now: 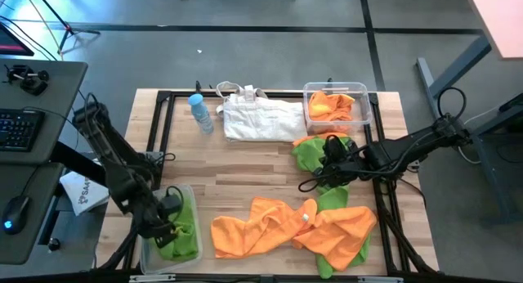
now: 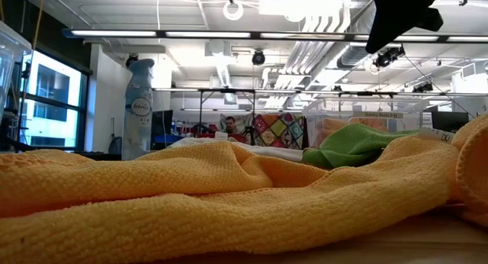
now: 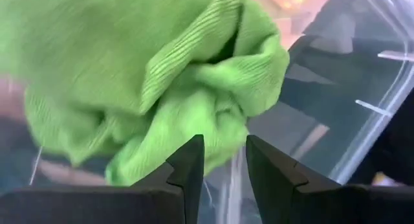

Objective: Sort microfiber towel by color & place in baskets
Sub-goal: Put the orange microfiber cloth into the top transparent bin

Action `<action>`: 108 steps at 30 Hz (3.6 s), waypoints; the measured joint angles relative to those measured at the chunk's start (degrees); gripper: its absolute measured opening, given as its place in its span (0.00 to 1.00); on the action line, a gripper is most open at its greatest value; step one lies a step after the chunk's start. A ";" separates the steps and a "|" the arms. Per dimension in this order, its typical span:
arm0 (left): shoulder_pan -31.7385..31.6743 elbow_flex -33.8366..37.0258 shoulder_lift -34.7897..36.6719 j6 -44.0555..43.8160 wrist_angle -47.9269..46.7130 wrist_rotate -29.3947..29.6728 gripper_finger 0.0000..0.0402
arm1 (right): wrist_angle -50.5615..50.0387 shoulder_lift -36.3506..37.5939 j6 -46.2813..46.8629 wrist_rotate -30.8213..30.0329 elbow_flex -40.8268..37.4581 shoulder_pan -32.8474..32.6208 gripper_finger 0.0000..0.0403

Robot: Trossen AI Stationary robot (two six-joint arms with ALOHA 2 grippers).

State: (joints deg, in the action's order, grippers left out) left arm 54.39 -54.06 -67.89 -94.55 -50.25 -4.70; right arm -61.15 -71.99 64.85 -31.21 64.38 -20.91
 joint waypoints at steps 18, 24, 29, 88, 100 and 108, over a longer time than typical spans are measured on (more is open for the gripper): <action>-2.01 -6.84 9.93 16.57 -3.79 23.98 0.09 | -0.01 0.00 2.71 2.30 0.00 -0.02 0.00; -10.20 -11.85 8.90 32.12 -12.57 28.30 0.01 | 0.86 -0.01 2.48 2.79 0.00 -0.02 0.00; -19.26 -13.96 6.07 45.76 -14.65 27.95 0.00 | 4.73 -1.64 -1.65 4.03 -0.02 -0.02 0.00; -36.87 -16.37 -11.46 85.68 -1.90 32.08 0.00 | 41.59 -36.38 -46.74 24.07 -0.07 -2.34 0.03; -42.57 -16.37 -12.05 90.15 5.62 27.03 0.00 | 19.01 -14.83 -31.39 9.02 -0.04 -2.48 0.01; -44.06 -16.33 -12.08 91.83 8.59 24.76 0.00 | 16.37 1.15 -23.78 -10.26 0.02 -2.34 0.01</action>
State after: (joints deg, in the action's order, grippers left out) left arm 10.33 -70.40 -79.96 -2.72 -41.66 20.06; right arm -44.78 -70.84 41.07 -41.47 64.40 -23.25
